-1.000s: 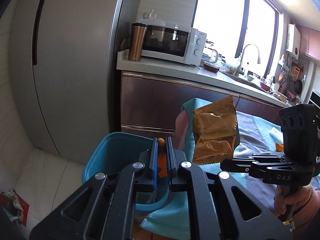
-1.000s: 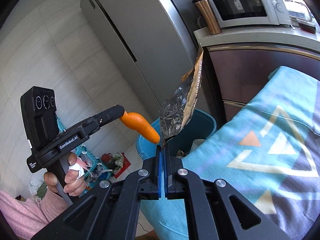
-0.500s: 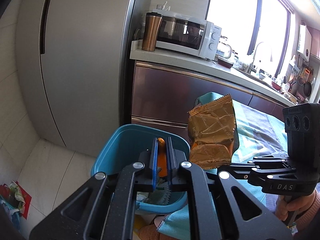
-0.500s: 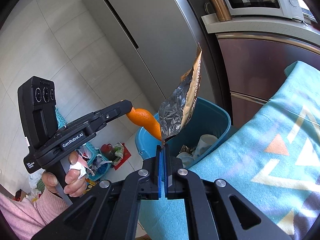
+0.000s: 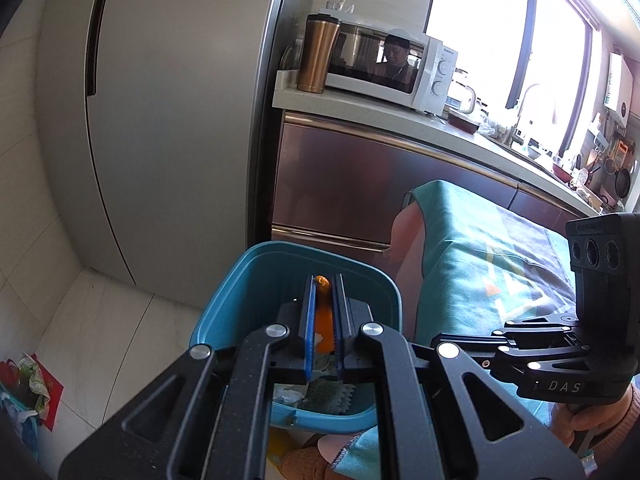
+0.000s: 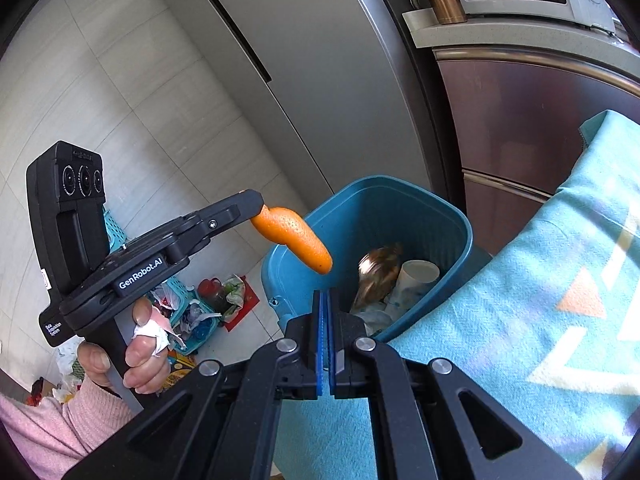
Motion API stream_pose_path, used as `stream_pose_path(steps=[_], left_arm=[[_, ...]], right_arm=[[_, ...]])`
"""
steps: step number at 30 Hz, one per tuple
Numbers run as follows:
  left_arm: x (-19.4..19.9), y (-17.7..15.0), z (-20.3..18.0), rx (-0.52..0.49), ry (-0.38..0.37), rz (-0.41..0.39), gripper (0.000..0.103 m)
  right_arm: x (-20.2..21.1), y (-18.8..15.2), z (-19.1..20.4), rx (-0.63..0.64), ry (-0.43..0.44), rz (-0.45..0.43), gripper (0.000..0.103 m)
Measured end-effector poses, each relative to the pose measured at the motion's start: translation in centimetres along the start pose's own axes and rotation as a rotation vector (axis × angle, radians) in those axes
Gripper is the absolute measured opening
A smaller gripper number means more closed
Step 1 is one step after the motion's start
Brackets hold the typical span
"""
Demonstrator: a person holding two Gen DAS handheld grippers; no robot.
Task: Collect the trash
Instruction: 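Open both grippers to drop the wrapper and peel into the bin, then move both tools back over the last orange peel and foam net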
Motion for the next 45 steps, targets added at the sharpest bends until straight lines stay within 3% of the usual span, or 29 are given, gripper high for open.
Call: stream_pose_path(steps=[19, 22, 28, 35, 45], left_arm=[[-7.1, -1.1, 0.7, 0.001, 0.036, 0.145, 0.01], [-8.2, -1.4, 0.5, -0.001, 0.051, 0.168, 0.027], [-8.6, -1.8, 0.0, 0.006, 0.051, 0.172, 0.034], [-6.0, -1.7, -1.8, -0.027, 0.052, 0.1, 0.048], [-1.2, -1.9, -5.3, -0.075, 0.005, 0.01, 0.066]], right_arm=[[0.2, -0.4, -0.9, -0.049, 0.001, 0.006, 0.001], [0.5, -0.5, -1.2, -0.061, 0.003, 0.004, 0.001], [1.2, -0.8, -2.0, -0.098, 0.013, -0.009, 0.003], [2.6, -1.0, -2.7, -0.121, 0.019, -0.038, 0.005], [5.0, -1.8, -3.3, -0.125, 0.011, -0.086, 0.026]])
Point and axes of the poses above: each gripper's, at about its wrist camera, not at the fingertips, and x roughly against the way its jaws point, z to its left, y to its top, the point moved 1 cm from there along -x, roughly the way its jaws point, and after that the axes turned 2 degrees about y, right-handed, at the moved point
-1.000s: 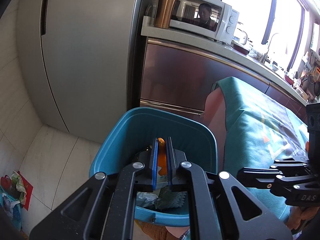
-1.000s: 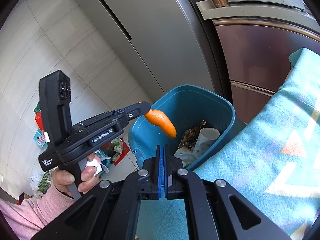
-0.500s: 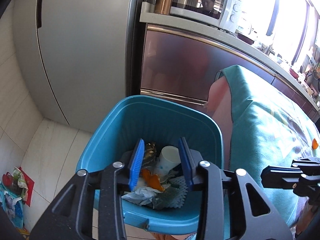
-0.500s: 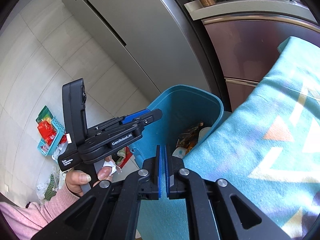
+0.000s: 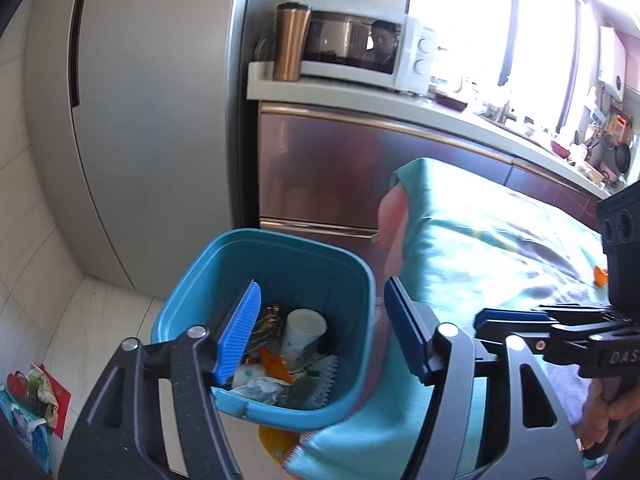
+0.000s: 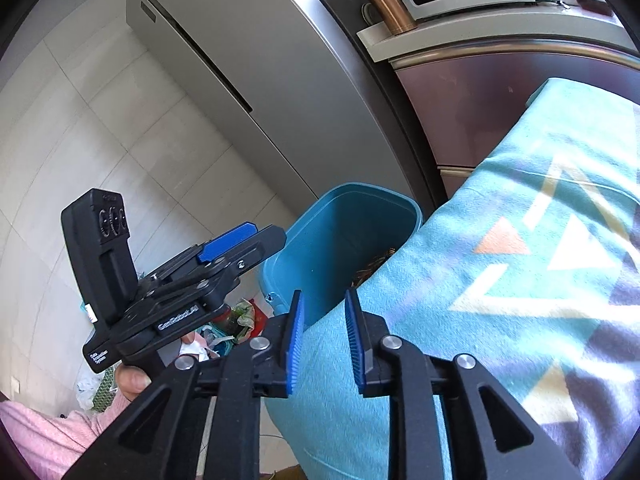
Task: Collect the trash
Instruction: 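Move both tools back over the last orange peel and foam net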
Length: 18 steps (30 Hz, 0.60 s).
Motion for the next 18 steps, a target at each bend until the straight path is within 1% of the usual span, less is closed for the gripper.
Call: stream_pose_path(steps=[2, 3, 8, 10, 11, 12, 18], left_arm=[[0.8, -0.1, -0.6, -0.012, 0.0, -0.014, 0.07], [1.1, -0.1, -0.9, -0.015, 0.0, -0.021, 0.073], [2.5, -0.6, -2.4, -0.025, -0.026, -0.036, 0.082], [2.8, -0.8, -3.2, -0.034, -0.041, -0.038, 0.086], [3.1, -0.9, -3.6, -0.037, -0.053, -0.041, 0.091], [3.2, -1.0, -4.0, -0.038, -0.061, -0.045, 0.093], [3.7, -1.4, -7.4, -0.072, -0.137, -0.05, 0.093]], right_arm=[[0.5, -0.1, -0.1, 0.006, -0.013, -0.016, 0.032], [0.9, -0.2, -0.1, 0.009, -0.017, -0.023, 0.033], [2.2, -0.8, -0.6, 0.006, -0.03, -0.048, 0.039], [2.9, -1.0, -0.9, 0.005, -0.045, -0.063, 0.045], [3.1, -1.0, -1.1, 0.003, -0.054, -0.072, 0.049], [3.7, -1.1, -1.4, 0.0, -0.064, -0.084, 0.05], [7.6, -3.0, -3.0, -0.038, -0.14, -0.156, 0.05]])
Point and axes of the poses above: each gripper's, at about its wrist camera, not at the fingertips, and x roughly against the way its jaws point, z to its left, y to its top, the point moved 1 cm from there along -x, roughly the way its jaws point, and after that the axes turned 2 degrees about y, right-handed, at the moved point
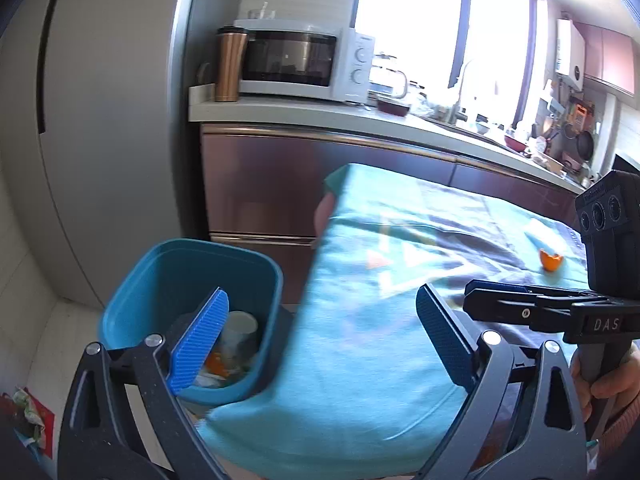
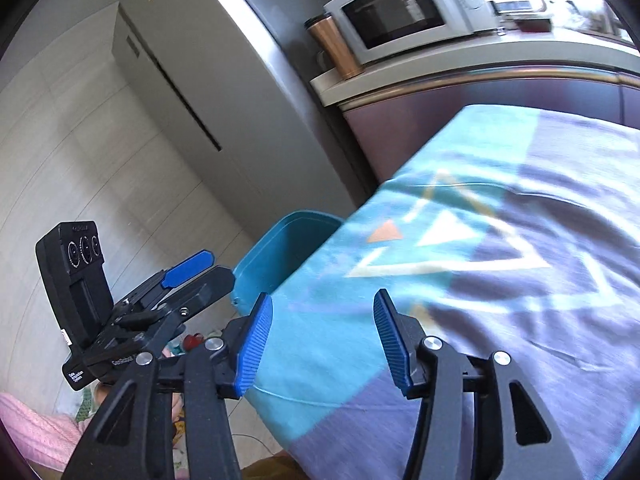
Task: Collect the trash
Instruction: 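Move both tools back over the last orange peel and foam net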
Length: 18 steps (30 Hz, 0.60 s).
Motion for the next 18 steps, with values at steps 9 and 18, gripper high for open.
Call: stream_pose_path(steps=[9, 18], left_arm=[[-1.6, 0.3, -6.8, -0.085, -0.122, 0.027, 0.093], [-4.3, 0.9, -16.0, -0.201, -0.264, 0.066, 0.091]], right_arm=[[8.3, -1.9, -6.4, -0.122, -0.167, -0.12, 0.051], [15.3, -3.4, -11.9, -0.238, -0.267, -0.219, 0.051]])
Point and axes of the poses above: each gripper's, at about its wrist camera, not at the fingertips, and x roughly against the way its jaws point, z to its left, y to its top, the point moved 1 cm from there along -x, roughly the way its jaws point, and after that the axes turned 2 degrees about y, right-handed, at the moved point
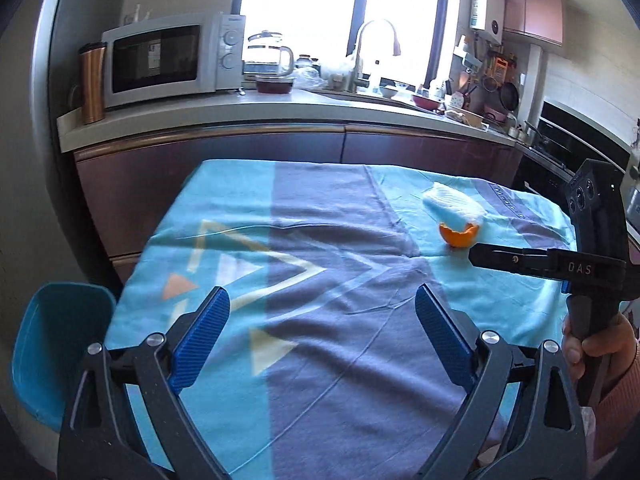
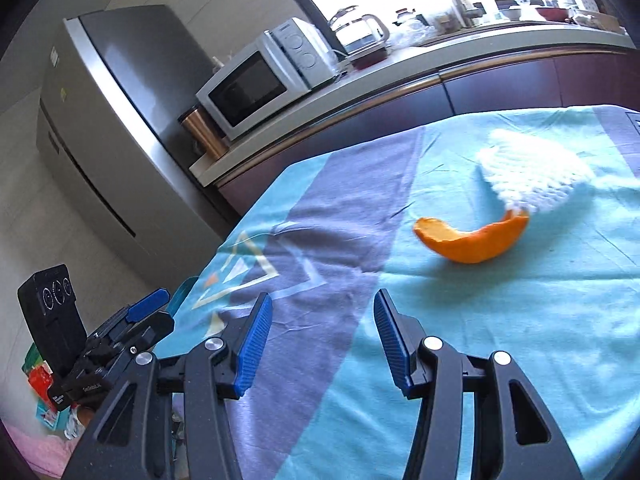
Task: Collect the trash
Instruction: 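Move both tools back over the last orange peel and foam net, then grasp orange peel with left gripper while right gripper grasps white foam net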
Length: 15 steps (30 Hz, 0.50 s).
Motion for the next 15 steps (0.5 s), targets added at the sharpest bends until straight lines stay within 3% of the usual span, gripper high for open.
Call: stream_pose_path(steps=[4, 15], left_arm=[[-2.7, 1.4, -3.4, -0.051, -0.061, 0.026, 0.089], [-11.1, 3.9, -10.4, -0.104, -0.193, 0.163, 0.069]], right_arm=[[1.8, 0.8, -2.8, -0.038, -0.041, -0.04, 0.051], [4.6, 4.9, -9.4, -0.097, -0.164, -0.124, 0.053]])
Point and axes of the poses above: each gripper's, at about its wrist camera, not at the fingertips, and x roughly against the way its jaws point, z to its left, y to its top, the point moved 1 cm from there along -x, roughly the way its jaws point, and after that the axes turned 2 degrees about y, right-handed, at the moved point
